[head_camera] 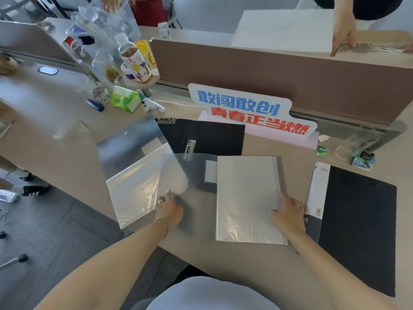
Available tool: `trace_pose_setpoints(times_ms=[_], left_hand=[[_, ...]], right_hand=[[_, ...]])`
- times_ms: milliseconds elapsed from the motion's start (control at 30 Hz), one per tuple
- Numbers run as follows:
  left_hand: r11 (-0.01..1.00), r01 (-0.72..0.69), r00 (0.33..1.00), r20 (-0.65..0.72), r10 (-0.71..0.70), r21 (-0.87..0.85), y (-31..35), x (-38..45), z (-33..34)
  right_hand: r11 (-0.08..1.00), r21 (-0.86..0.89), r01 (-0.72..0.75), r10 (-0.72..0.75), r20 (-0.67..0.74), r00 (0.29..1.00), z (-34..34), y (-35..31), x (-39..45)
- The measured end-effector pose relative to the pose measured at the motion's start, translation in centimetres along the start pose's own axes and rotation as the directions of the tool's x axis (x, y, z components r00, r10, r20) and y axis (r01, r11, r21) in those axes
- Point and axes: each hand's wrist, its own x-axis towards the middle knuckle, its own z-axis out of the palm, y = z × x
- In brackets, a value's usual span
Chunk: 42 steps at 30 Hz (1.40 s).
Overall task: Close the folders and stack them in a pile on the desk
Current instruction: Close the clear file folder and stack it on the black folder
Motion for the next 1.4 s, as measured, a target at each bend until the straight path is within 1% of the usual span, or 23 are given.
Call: trace_pose_setpoints(times_ms=[100, 200, 333, 500, 567, 633, 733, 833, 867, 933, 1033, 1133, 1233, 1300, 1333, 1400], left_hand=[[0.998, 0.062, 0.998, -0.014, -0.062, -0.029, -1.9, 1.2, -2.0], [0.986, 0.129, 0.991, 0.035, -0.126, -0.107, -3.3, 1.5, -2.8], [0.977, 0.118, 0.993, 0.048, -0.111, -0.177, -4.5, 1.4, -2.7], [0.968, 0.103, 0.994, 0.066, -0.091, -0.227, -4.5, 1.9, -3.5], [0.964, 0.113, 0.993, 0.045, -0.106, -0.241, -4.5, 2.4, -3.9], [0.957, 0.113, 0.993, -0.004, -0.118, -0.267, -4.5, 2.7, -4.5], [0.966, 0.089, 0.991, -0.078, -0.111, -0.243, -4.4, 3.0, -5.9], [0.969, 0.037, 0.989, -0.130, -0.070, -0.243, -3.9, 2.8, -8.0], [0.965, 0.010, 0.988, -0.145, -0.049, -0.260, -3.6, 2.7, -8.7], [0.936, -0.037, 0.989, -0.149, -0.017, -0.349, -2.8, 2.6, -10.3], [0.884, -0.076, 0.995, -0.098, 0.034, -0.462, -0.9, 1.9, -12.0], [0.887, -0.114, 0.993, -0.028, 0.113, -0.448, 1.5, 0.5, -12.7], [0.863, -0.169, 0.975, 0.044, 0.216, -0.476, 3.7, -1.1, -12.3], [0.833, -0.222, 0.951, 0.076, 0.299, -0.507, 5.1, -2.2, -11.4], [0.834, -0.266, 0.937, 0.074, 0.342, -0.483, 5.9, -2.7, -10.8], [0.868, -0.362, 0.914, 0.052, 0.402, -0.341, 7.5, -4.2, -9.6]], right_hand=[[1.000, -0.011, -0.010, 0.010, 0.004, 1.000, 0.3, -0.3, 0.2], [0.999, -0.036, -0.020, 0.020, 0.010, 1.000, 0.6, -0.8, 0.1], [0.994, -0.108, -0.024, 0.028, 0.040, 0.999, 1.3, -1.1, -0.1], [0.987, -0.156, -0.047, 0.054, 0.040, 0.998, 1.7, -2.0, -0.5], [0.989, -0.134, -0.068, 0.076, 0.057, 0.996, 1.8, -2.1, -0.4], [0.989, -0.133, -0.071, 0.080, 0.058, 0.995, 1.7, -2.4, -0.3], [0.990, -0.119, -0.079, 0.086, 0.059, 0.995, 1.5, -3.1, -0.6], [0.993, -0.091, -0.071, 0.077, 0.071, 0.994, 1.1, -3.7, -1.2], [0.995, -0.074, -0.071, 0.076, 0.072, 0.994, 1.1, -3.9, -1.3], [0.996, -0.015, -0.087, 0.087, 0.073, 0.994, 0.9, -4.5, -1.4], [0.984, 0.120, -0.129, 0.121, 0.076, 0.990, 0.6, -5.3, -1.5], [0.948, 0.261, -0.179, 0.162, 0.087, 0.983, 0.4, -5.5, -1.2], [0.936, 0.296, -0.193, 0.171, 0.100, 0.980, 0.3, -4.6, -0.3], [0.936, 0.303, -0.178, 0.153, 0.104, 0.983, 0.0, -4.2, 0.0], [0.932, 0.317, -0.176, 0.152, 0.098, 0.983, -0.3, -4.3, -0.1], [0.922, 0.355, -0.157, 0.133, 0.092, 0.987, -0.7, -4.3, -0.3]])
